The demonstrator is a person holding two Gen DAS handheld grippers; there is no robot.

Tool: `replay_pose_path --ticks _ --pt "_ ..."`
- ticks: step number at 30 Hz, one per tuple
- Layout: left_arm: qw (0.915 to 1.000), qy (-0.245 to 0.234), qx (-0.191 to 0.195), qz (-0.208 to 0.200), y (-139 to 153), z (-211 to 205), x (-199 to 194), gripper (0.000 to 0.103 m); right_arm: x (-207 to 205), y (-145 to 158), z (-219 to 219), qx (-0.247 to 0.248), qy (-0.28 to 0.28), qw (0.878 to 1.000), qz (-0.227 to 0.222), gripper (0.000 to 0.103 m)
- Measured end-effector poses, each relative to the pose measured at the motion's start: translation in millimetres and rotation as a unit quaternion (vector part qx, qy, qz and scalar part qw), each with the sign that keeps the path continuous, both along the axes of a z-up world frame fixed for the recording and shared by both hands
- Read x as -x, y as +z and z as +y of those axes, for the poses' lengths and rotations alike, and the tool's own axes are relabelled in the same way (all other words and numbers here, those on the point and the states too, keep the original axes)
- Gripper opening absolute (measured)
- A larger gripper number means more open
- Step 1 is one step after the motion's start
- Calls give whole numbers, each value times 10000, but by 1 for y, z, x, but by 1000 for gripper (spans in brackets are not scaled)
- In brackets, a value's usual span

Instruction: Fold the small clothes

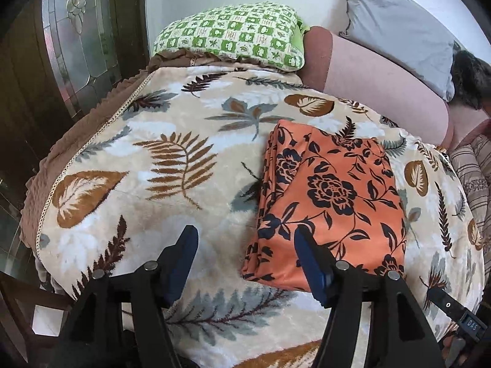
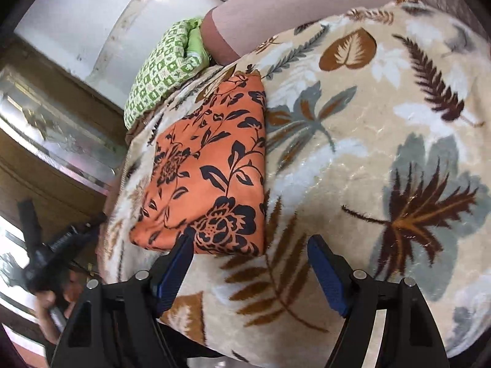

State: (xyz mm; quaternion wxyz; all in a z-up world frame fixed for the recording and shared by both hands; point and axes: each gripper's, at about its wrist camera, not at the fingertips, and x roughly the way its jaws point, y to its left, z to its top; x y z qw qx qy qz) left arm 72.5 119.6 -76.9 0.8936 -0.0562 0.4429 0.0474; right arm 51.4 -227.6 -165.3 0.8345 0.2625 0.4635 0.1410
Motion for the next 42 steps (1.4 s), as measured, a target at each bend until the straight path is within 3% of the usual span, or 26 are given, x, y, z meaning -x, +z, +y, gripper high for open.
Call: replay_pose_path --ticks 4,6,13,19,22,25,29,30,32,33,35,37,38,39,40,42 --pt "10000 -28 25 26 -3 1 1 66 -2 5 7 -85 99 9999 -72 79" --pt "9999 1 81 84 -8 5 0 72 -5 2 5 -220 87 9997 -4 79" --pt "9975 -5 500 509 -41 20 -28 75 -26 -10 -9 -556 -75 9980 306 79" --pt "9935 -127 896 687 -51 19 -80 75 -82 -7 -15 -681 -56 9969 384 79" --pt "9926 -272 883 787 -59 13 -104 76 -119 -14 -12 -856 -4 9950 506 79" --pt "9908 -375 786 1039 -78 7 -124 76 -152 -34 -2 -848 120 9931 798 79" --pt "9881 -439 967 1110 -91 6 -130 76 -171 -55 11 -935 233 9903 997 80" --pt "9884 -463 947 1094 -90 6 -129 73 -170 -48 16 -998 363 9911 807 77" --pt "9855 -722 1091 1085 -88 1 -127 37 -167 -35 29 -795 610 9932 597 66" --pt "9851 -779 1071 1099 -87 -1 -128 36 -168 -33 36 -514 666 9948 577 65" --pt "9870 -741 869 1133 -88 -8 -130 37 -175 -48 37 -506 659 9929 851 61" --pt "9891 -641 766 1085 -88 -10 -129 48 -173 -58 32 -855 550 9902 957 62" --pt "9903 -614 694 1039 -87 -10 -128 56 -170 -54 34 -850 597 9910 848 62" --pt "9907 -634 674 995 -88 -8 -126 56 -168 -53 37 -755 655 9918 801 62" --pt "9896 -681 779 996 -90 -4 -126 56 -167 -52 39 -685 678 9923 775 61" --pt "9808 -755 1411 1111 -95 5 -129 36 -168 -59 40 -851 631 9905 872 58"
